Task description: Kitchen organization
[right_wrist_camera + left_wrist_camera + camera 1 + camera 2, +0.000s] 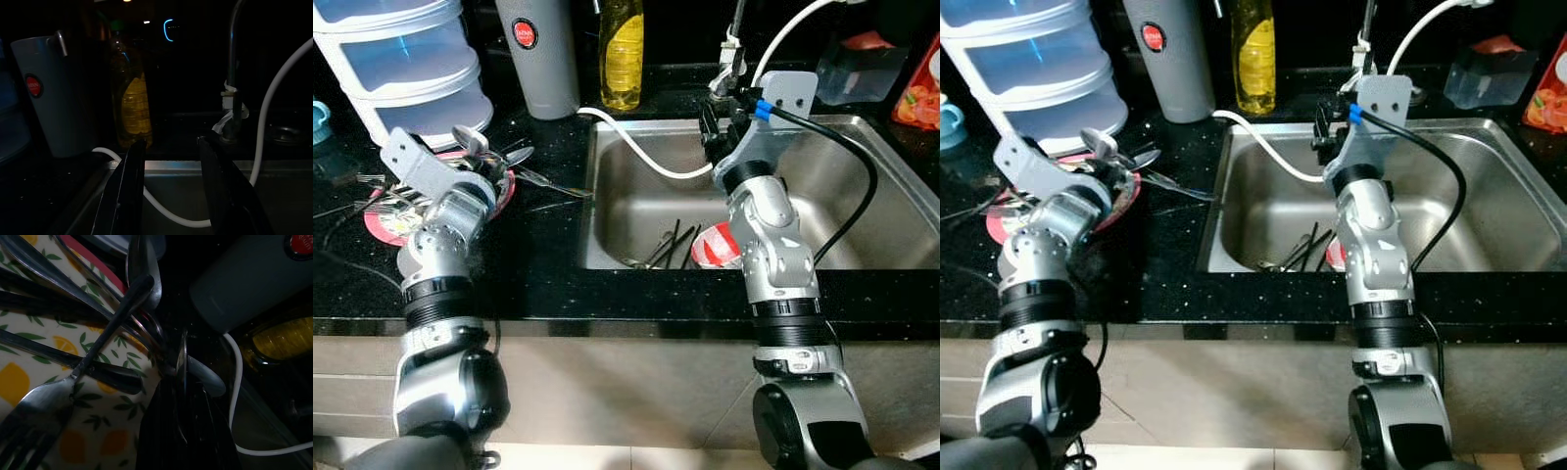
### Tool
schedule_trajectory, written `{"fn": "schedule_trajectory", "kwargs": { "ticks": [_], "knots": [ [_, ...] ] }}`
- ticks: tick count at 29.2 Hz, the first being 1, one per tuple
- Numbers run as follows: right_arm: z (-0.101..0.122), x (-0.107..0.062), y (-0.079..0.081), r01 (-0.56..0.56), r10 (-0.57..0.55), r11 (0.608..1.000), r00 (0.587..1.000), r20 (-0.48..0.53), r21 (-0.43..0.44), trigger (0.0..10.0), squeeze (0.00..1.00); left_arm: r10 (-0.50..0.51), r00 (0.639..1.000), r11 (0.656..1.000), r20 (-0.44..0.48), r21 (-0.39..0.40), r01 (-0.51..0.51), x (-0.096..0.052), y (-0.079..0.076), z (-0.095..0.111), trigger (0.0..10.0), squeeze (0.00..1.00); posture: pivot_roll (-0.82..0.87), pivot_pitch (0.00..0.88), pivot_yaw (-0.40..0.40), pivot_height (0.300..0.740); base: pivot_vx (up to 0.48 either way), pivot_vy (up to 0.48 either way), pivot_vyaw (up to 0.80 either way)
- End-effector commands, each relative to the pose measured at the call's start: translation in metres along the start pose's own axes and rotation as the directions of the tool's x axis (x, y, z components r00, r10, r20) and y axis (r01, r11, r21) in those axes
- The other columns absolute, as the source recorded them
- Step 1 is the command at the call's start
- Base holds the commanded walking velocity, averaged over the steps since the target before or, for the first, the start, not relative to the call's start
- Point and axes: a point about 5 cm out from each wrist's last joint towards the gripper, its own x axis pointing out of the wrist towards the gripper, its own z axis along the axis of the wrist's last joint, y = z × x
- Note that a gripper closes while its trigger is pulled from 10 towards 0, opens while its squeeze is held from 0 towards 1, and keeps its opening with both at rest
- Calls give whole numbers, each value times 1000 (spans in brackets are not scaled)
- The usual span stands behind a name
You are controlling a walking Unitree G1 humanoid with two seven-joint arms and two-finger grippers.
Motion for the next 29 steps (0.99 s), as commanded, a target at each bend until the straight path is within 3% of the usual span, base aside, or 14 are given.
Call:
{"fn": "schedule_trajectory", "kwargs": {
  "ticks": [1, 3, 6, 7, 8, 12, 16, 17, 18, 19, 21, 22, 28, 29],
  "knots": [
    [2, 0, 2, -9, 9, 1000, 1000, 7, -3, 10000, 0, -2, 1000, 1000, -9, -1, 2, -1, 3, -5, 0, 0, -36, 0, 66, 740, 0, 0, 0],
    [2, 0, 2, -9, 9, 1000, 1000, 5, -4, 10000, 0, -145, 989, 989, 31, -19, 146, -6, -17, 0, 0, 0, -38, 0, 66, 740, 0, 0, 0],
    [2, 0, 2, -9, 9, 1000, 1000, 5, -4, 10000, 0, -211, 977, 977, 27, -5, 212, -10, -29, -3, 0, 0, -37, 0, 66, 740, 0, 0, 0],
    [2, 0, 2, -8, 9, 1000, 1000, 4, -4, 10000, 0, -257, 966, 966, -1, 36, 257, -12, -39, -9, 10000, 0, -37, 0, 66, 740, 0, 0, 0],
    [2, 0, 2, -8, 9, 1000, 1000, 4, -4, 10000, 0, -257, 966, 966, -1, 36, 257, -12, -39, -9, 10000, 0, -37, 0, 66, 740, 0, 0, 0],
    [2, 0, 2, -9, 9, 1000, 1000, 5, -4, 10000, 0, -345, 928, 904, -142, 218, 369, -19, -61, -48, 10000, 0, -42, 0, 66, 740, 0, 0, 0],
    [2, 1, 2, -9, 9, 1000, 1000, 6, -5, 10000, 0, -374, 902, 859, -216, 287, 425, -24, -66, -67, 10000, 0, -43, 0, 66, 740, 0, 0, 0],
    [2, 1, 2, -8, 8, 1000, 1000, 5, -6, 10000, 0, -363, 896, 828, -255, 353, 436, -26, -66, -75, 10000, 0, -42, 0, 65, 740, 0, 0, 0],
    [2, 1, 2, -8, 8, 1000, 1000, 5, -6, 10000, 0, -363, 896, 828, -255, 353, 436, -26, -66, -75, 10000, 0, -42, 0, 65, 740, 0, 0, 0],
    [2, 1, 1, -8, 8, 1000, 1000, 5, -7, 10000, 0, -344, 892, 780, -294, 439, 446, -27, -64, -85, 10000, 0, -41, 0, 67, 740, 0, 0, 0],
    [2, 1, 2, -8, 8, 1000, 1000, 5, -7, 10000, 0, -319, 886, 727, -337, 513, 457, -30, -60, -97, 10000, 0, -42, 0, 68, 740, 0, 0, 0],
    [2, 1, 2, -8, 8, 1000, 1000, 6, -6, 10000, 0, -320, 883, 720, -343, 518, 462, -31, -59, -99, 10000, 1000, -42, 0, 69, 740, 0, 0, 0],
    [2, 1, 2, -9, 9, 1000, 1000, 8, -4, 10000, 0, -430, 872, 725, -235, 485, 488, -36, -68, -81, 10000, 965, -39, 0, 71, 740, 0, 0, 0],
    [2, 1, 3, -9, 9, 1000, 1000, 8, -4, 10000, 0, -455, 872, 738, -181, 472, 483, -37, -71, -71, 10000, 0, -38, 0, 71, 740, 0, 0, 0]
  ]
}}
